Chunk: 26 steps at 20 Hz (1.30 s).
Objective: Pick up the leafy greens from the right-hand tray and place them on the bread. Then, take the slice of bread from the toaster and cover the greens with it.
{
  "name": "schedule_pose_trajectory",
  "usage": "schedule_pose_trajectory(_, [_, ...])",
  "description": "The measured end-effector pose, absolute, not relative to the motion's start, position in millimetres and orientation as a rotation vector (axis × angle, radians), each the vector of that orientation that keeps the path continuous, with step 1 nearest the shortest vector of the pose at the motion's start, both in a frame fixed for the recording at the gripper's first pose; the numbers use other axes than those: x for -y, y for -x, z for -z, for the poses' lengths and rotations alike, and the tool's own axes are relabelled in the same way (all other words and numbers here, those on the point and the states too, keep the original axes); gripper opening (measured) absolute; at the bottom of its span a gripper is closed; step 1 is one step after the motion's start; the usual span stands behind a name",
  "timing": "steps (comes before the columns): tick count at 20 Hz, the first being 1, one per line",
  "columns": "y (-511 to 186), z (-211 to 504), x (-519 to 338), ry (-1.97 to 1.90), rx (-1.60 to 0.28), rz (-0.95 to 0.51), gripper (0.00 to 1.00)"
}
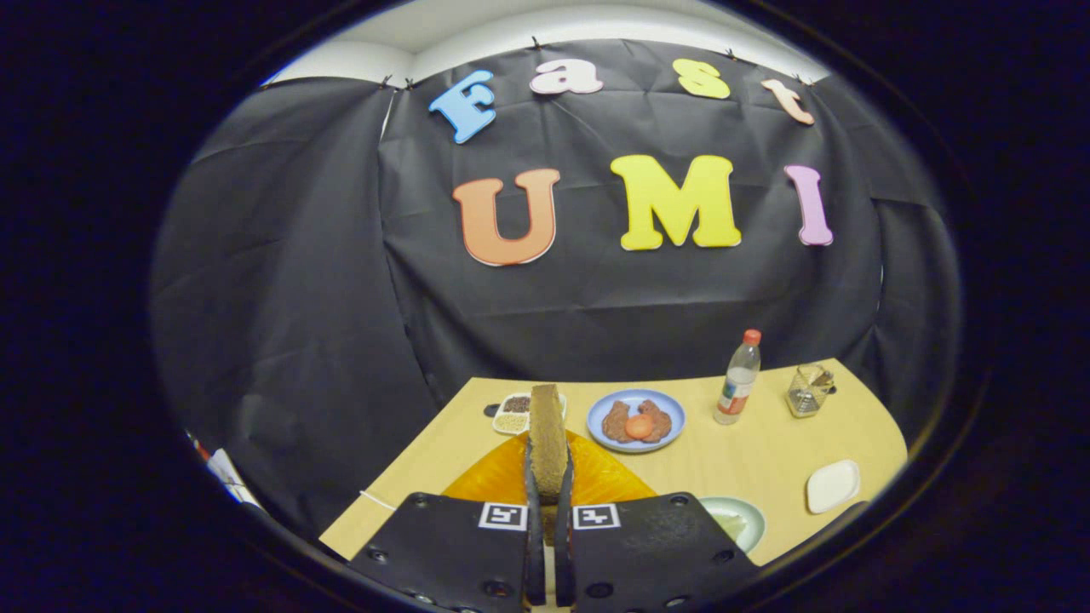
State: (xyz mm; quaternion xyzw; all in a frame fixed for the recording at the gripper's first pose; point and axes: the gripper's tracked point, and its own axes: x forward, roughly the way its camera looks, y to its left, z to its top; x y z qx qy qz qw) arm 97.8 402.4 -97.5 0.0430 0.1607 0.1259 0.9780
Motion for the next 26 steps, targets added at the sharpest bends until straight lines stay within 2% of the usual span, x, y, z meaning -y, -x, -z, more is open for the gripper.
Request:
schedule_pose_trajectory(5, [-93, 122, -350, -0.102, -0.349, -0.245, 0.05])
schedule_pose_trajectory(17, [-93, 269, -300, -0.271, -0.591, -0.236, 0.05])
schedule_pose_trajectory(26, [-105, 310, -254, -0.357, -0.644, -0.195, 0.05])
